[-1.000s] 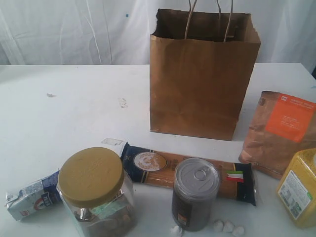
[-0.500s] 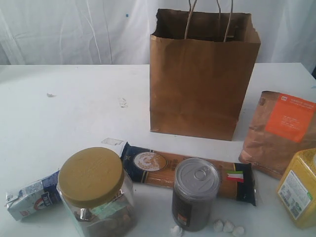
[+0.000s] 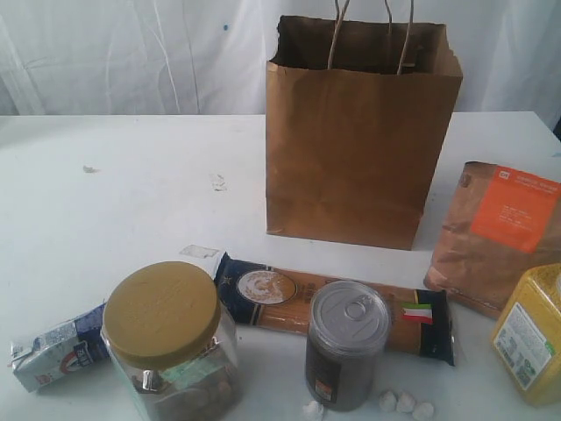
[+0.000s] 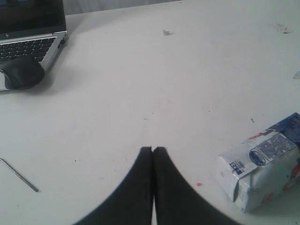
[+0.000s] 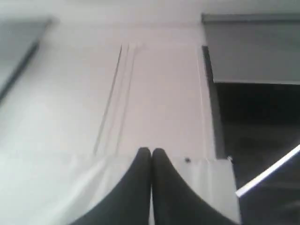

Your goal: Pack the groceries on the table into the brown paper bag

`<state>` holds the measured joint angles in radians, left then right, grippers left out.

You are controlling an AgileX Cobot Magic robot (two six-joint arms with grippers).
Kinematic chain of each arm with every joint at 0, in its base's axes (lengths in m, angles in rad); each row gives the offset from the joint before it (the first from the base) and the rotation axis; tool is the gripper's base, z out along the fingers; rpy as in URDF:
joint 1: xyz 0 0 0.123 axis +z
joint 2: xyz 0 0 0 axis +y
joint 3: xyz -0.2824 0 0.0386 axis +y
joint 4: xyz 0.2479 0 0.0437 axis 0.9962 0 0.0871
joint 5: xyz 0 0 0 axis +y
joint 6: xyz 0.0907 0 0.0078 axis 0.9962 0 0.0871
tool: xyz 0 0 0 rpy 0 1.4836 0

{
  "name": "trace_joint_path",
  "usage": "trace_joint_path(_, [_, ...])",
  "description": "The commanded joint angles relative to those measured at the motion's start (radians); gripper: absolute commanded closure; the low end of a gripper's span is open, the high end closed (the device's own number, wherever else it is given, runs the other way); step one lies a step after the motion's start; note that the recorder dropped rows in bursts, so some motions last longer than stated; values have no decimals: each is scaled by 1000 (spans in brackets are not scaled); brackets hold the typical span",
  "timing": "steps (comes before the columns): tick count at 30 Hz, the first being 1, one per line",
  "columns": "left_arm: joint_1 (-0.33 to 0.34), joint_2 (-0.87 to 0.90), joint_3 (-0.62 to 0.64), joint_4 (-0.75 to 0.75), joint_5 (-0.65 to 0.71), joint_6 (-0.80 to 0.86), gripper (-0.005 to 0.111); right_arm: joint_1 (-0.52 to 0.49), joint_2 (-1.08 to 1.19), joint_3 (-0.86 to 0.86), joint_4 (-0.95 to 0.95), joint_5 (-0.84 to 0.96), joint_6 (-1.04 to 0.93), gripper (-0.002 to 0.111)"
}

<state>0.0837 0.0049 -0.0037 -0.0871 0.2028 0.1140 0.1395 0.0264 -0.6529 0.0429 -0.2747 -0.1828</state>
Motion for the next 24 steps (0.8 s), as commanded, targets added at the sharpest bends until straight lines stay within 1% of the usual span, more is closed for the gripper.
trace_joint_path(1, [-6,-5,4,-9,-1,-4,107,5,115,-43,-68,454,-360,108])
trace_joint_path(2, [-6,-5,4,-9,-1,-4,107,5,147,-35,-73,520,-398,108])
trace_joint_path(4, [-6,-5,4,-9,-1,-4,107,5,208,-16,-74,604,-408,108])
trace_joint_path(8, [-6,-5,4,-9,-1,-4,107,5,355,38,-74,629,-348,108])
trace_joint_path(9, [-6,-5,4,-9,-1,-4,107,5,389,40,-82,648,-306,108])
trace_joint_path(11, [-6,-5,4,-9,-1,-4,107,5,483,20,-134,756,-112,108])
trace_joint_path(13, [-6,-5,4,-9,-1,-4,107,5,577,-19,-232,918,129,108])
trace_joint_path(14, [-6,-5,4,-9,-1,-4,107,5,633,-47,-292,1018,205,108])
trace_joint_path(15, [-6,-5,4,-9,-1,-4,107,5,688,-75,-318,1097,236,108])
trace_joint_path(17, [-6,-5,4,-9,-1,-4,107,7,786,-137,-305,1256,232,108])
trace_joint_path(18, [-6,-5,4,-9,-1,-4,107,12,816,-160,-301,1295,232,108])
trace_joint_path(21, [-6,-5,4,-9,-1,-4,107,41,881,-217,-252,1317,232,108])
trace_joint_path(24, [-6,-5,4,-9,-1,-4,107,70,891,-221,-245,1272,198,107])
